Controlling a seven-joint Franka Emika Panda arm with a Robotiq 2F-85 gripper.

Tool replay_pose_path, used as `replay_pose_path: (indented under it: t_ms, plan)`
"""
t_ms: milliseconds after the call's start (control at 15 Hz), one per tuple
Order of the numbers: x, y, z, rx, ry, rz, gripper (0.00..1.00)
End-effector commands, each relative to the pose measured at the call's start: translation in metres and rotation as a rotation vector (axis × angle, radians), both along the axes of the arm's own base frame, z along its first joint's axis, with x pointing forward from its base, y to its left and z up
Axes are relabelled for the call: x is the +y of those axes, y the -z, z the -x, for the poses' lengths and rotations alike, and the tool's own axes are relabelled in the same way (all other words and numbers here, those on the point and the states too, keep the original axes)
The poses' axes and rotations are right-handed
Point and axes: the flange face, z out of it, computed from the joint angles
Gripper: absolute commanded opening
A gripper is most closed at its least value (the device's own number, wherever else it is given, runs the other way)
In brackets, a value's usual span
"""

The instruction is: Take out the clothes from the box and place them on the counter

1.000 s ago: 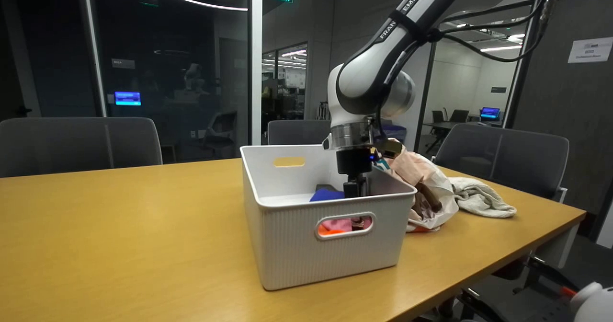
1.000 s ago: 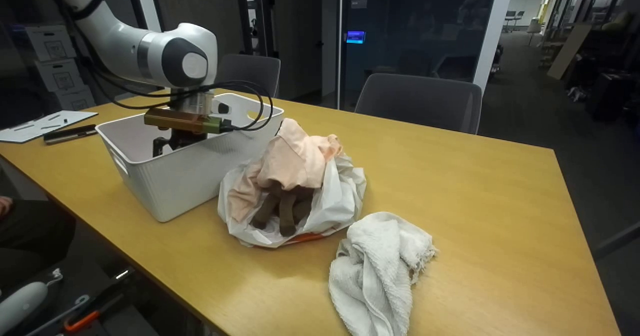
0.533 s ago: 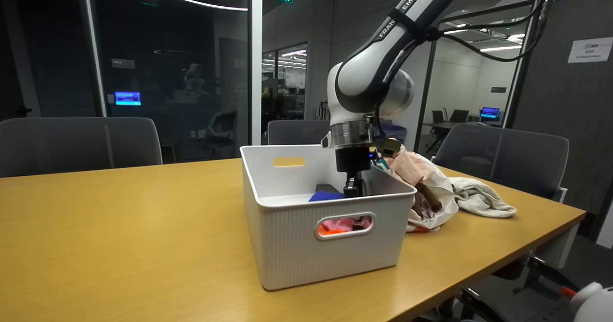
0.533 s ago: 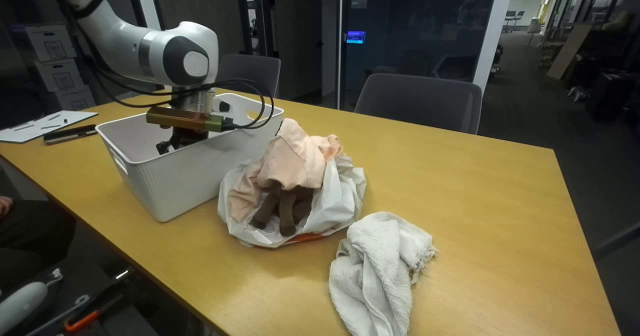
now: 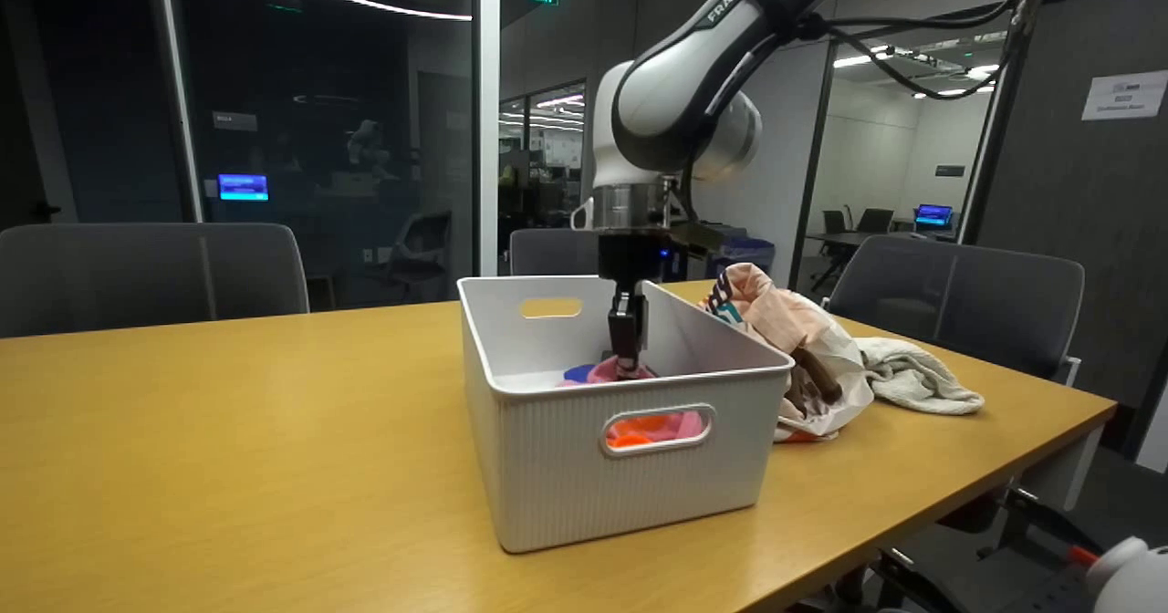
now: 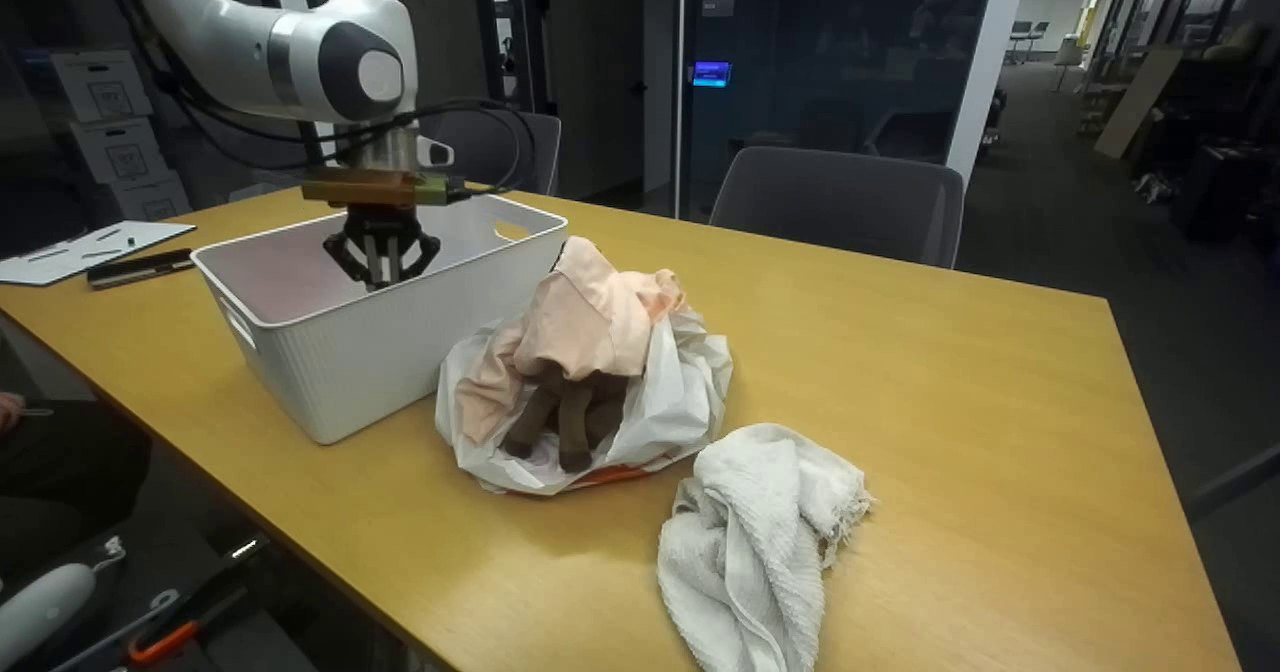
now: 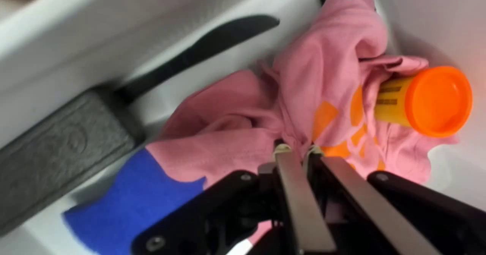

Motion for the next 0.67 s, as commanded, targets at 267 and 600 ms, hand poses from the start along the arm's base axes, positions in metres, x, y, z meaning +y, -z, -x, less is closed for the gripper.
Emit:
replay_pose_path:
  t_ms: [267, 600]
  plan:
    - [0.047, -0.146, 0.002, -0.353, -0.16, 0.2, 0.02]
    - [0.048, -0.236, 0.015, -0.585, -0.224, 0.358, 0.02]
